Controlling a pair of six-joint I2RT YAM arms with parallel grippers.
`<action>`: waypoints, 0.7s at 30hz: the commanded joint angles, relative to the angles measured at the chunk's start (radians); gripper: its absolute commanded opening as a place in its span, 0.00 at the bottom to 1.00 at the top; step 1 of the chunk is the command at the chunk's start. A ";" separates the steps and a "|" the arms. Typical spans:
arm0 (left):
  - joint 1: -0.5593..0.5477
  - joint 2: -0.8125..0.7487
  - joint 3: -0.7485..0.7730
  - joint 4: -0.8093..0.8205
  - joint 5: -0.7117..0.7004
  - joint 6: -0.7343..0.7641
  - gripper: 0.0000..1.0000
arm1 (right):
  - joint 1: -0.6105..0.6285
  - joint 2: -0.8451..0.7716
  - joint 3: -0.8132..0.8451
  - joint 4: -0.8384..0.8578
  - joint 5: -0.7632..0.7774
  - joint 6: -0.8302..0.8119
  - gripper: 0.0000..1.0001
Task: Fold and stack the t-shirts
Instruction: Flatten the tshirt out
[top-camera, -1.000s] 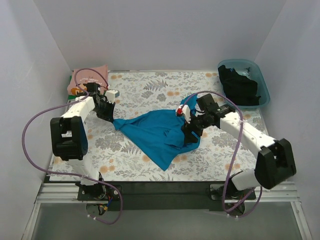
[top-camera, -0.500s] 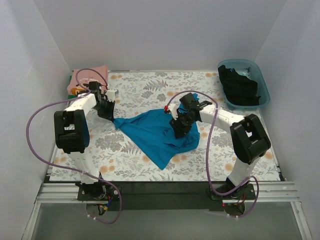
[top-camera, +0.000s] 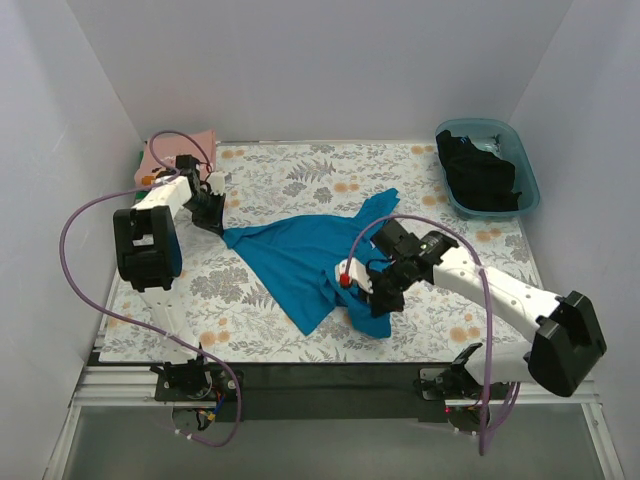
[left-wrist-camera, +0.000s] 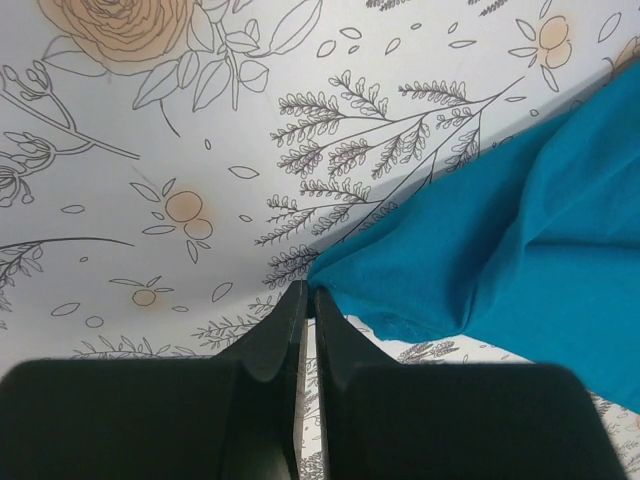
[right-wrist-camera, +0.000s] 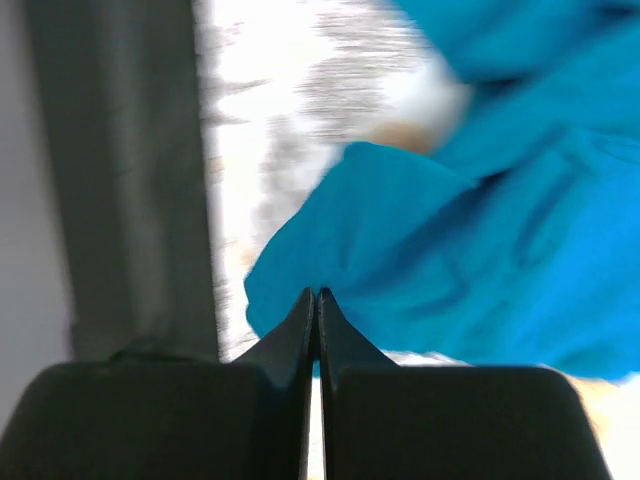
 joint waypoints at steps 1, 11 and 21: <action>0.007 -0.008 0.052 -0.021 -0.018 0.006 0.00 | 0.079 -0.052 -0.038 -0.207 -0.054 -0.159 0.01; 0.025 -0.028 0.107 -0.044 -0.032 0.025 0.32 | -0.361 0.214 0.385 -0.348 -0.192 -0.155 0.60; 0.032 -0.157 0.048 -0.086 0.126 -0.017 0.54 | -0.392 0.399 0.502 0.107 -0.039 0.365 0.52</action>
